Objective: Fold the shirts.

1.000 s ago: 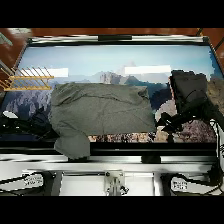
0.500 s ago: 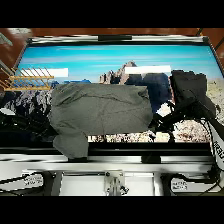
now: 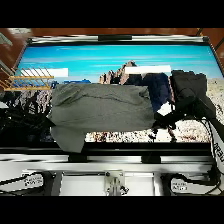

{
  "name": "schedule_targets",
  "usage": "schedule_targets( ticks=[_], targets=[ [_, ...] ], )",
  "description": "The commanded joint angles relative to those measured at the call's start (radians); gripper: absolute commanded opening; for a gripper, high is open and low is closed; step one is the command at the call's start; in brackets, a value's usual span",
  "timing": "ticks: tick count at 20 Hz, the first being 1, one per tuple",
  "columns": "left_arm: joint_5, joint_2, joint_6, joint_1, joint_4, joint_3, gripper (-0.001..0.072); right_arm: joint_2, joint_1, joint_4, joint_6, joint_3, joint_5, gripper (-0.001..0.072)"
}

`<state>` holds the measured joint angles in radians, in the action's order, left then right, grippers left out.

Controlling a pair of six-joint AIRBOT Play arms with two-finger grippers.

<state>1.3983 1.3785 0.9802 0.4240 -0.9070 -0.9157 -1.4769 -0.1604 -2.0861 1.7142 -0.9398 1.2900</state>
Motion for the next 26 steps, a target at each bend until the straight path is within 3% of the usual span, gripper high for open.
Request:
schedule_targets(
  ticks=[1, 4, 7, 11, 13, 15, 19, 22, 26],
  targets=[
    [-0.002, -0.039, -0.001, -0.006, 0.196, -0.129, 0.003, 0.097, 0.0, -0.031, 0.055, -0.095, 0.018, 0.0059],
    [-0.01, -0.115, -0.027, -0.045, 0.372, -0.349, 0.003, 0.245, 0.0, -0.114, 0.177, -0.314, 0.009, 0.0059],
    [-0.112, -0.217, -0.027, -0.08, 0.511, -0.678, 0.003, 0.393, 0.0, -0.101, 0.189, -0.594, -0.104, 0.0059],
    [-0.329, -0.336, -0.026, -0.079, 0.504, -1.112, 0.003, 0.578, 0.0, -0.016, 0.199, -0.888, -0.378, 0.0059],
    [-0.424, -0.403, -0.025, -0.08, 0.495, -1.202, 0.0031, 0.657, 0.0, 0.036, 0.184, -0.951, -0.422, 0.0058],
    [-0.482, -0.487, -0.002, -0.08, 0.456, -1.181, 0.003, 0.721, 0.0, 0.075, 0.147, -0.955, -0.394, 0.0059],
    [-0.426, -0.6, 0.171, -0.08, 0.204, -1.099, 0.0031, 0.799, 0.0, 0.13, 0.099, -0.955, -0.284, 0.0059],
    [-0.277, -0.611, 0.189, -0.08, 0.135, -1.097, 0.0031, 0.811, 0.0, 0.148, 0.077, -0.955, -0.208, 0.0059],
    [-0.163, -0.596, 0.189, -0.08, 0.102, -1.019, 0.003, 0.722, 0.0, 0.299, -0.026, -0.952, 0.102, 0.0059]
  ],
)
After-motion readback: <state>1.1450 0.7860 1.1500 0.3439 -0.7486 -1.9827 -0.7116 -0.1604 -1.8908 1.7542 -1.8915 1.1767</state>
